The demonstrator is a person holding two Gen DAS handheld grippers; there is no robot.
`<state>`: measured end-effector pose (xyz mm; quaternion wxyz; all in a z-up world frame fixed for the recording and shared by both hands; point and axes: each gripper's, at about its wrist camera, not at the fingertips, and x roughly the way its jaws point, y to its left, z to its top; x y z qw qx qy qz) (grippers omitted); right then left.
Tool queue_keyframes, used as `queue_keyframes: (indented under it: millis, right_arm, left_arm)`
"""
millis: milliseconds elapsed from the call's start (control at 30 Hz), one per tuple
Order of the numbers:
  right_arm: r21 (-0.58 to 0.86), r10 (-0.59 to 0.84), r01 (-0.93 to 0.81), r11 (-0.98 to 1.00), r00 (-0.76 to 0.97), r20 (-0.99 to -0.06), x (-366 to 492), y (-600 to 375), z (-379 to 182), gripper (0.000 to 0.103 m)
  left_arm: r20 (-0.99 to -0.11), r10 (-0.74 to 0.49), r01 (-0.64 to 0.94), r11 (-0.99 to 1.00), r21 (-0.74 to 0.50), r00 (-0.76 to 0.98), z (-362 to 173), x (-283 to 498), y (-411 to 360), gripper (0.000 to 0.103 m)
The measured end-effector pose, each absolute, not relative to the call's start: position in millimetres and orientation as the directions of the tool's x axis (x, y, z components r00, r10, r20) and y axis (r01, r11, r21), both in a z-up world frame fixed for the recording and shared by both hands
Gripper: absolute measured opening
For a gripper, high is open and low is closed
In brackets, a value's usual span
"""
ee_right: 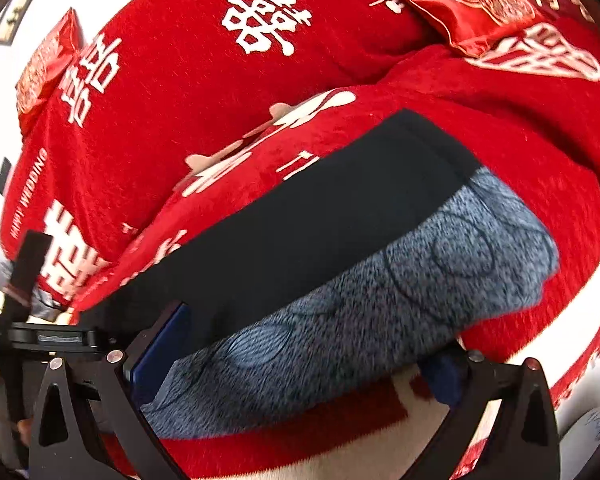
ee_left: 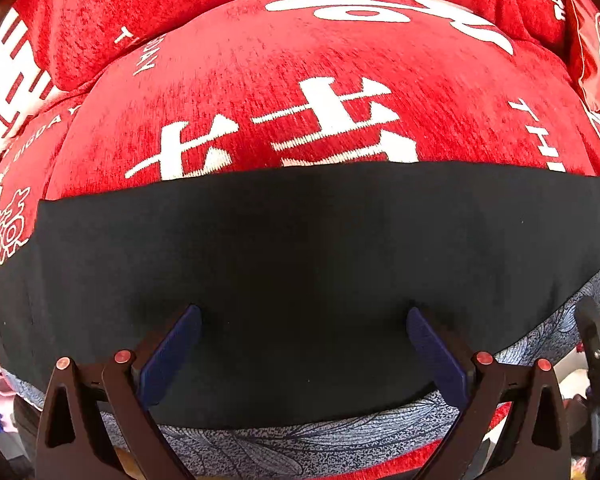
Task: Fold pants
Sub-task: 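Grasp the folded pants edge with the left gripper while the right gripper grasps the grey end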
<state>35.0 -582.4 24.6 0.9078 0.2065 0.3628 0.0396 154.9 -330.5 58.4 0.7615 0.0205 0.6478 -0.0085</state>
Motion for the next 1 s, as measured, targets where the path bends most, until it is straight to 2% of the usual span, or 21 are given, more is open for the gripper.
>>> queue_keyframes:
  millis: [133, 200, 267, 300, 400, 567, 700, 833, 900, 1000]
  right_arm:
    - [0.34, 0.165, 0.09, 0.936, 0.743, -0.648, 43, -577, 24, 0.103]
    - [0.288, 0.126, 0.107, 0.952, 0.72, -0.682, 49, -570, 28, 0.102]
    - [0.217, 0.088, 0.101, 0.971, 0.691, -0.717, 53, -561, 35, 0.072]
    - [0.184, 0.066, 0.105, 0.977, 0.673, -0.737, 55, -559, 38, 0.047]
    - [0.188, 0.065, 0.118, 0.975, 0.658, -0.75, 55, -559, 48, 0.032]
    - [0.121, 0.016, 0.109, 0.987, 0.673, -0.739, 48, -538, 80, 0.028]
    - [-0.013, -0.051, 0.059, 0.998, 0.71, -0.703, 36, -503, 106, 0.028]
    - [-0.101, -0.098, 0.038, 0.994, 0.707, -0.7, 36, -478, 112, 0.028]
    - [-0.121, -0.106, 0.029, 0.992, 0.708, -0.698, 35, -466, 116, 0.028]
    - [-0.179, -0.13, 0.009, 0.984, 0.72, -0.682, 32, -448, 122, 0.027]
  left_arm:
    - [-0.978, 0.012, 0.049, 0.999, 0.022, 0.208, 54, 159, -331, 0.103]
    - [-0.97, 0.015, 0.079, 0.996, 0.035, 0.242, 50, 158, -334, 0.103]
    - [-0.97, 0.008, 0.076, 0.997, 0.028, 0.242, 49, 157, -332, 0.103]
    - [-0.97, 0.012, 0.078, 0.996, 0.032, 0.243, 50, 156, -337, 0.103]
    - [-0.964, 0.031, 0.089, 0.994, 0.057, 0.263, 50, 155, -342, 0.103]
    - [-0.976, 0.025, 0.121, 0.991, 0.052, 0.218, 57, 158, -346, 0.103]
    - [-0.981, 0.014, 0.041, 0.999, 0.023, 0.195, 76, 149, -322, 0.103]
    - [-0.994, 0.041, 0.093, 0.994, 0.051, 0.103, 50, 138, -328, 0.103]
    - [-0.988, 0.041, 0.106, 0.993, 0.057, 0.148, 53, 133, -329, 0.103]
    - [-0.996, -0.04, 0.106, 0.994, -0.031, 0.082, 57, 138, -316, 0.103]
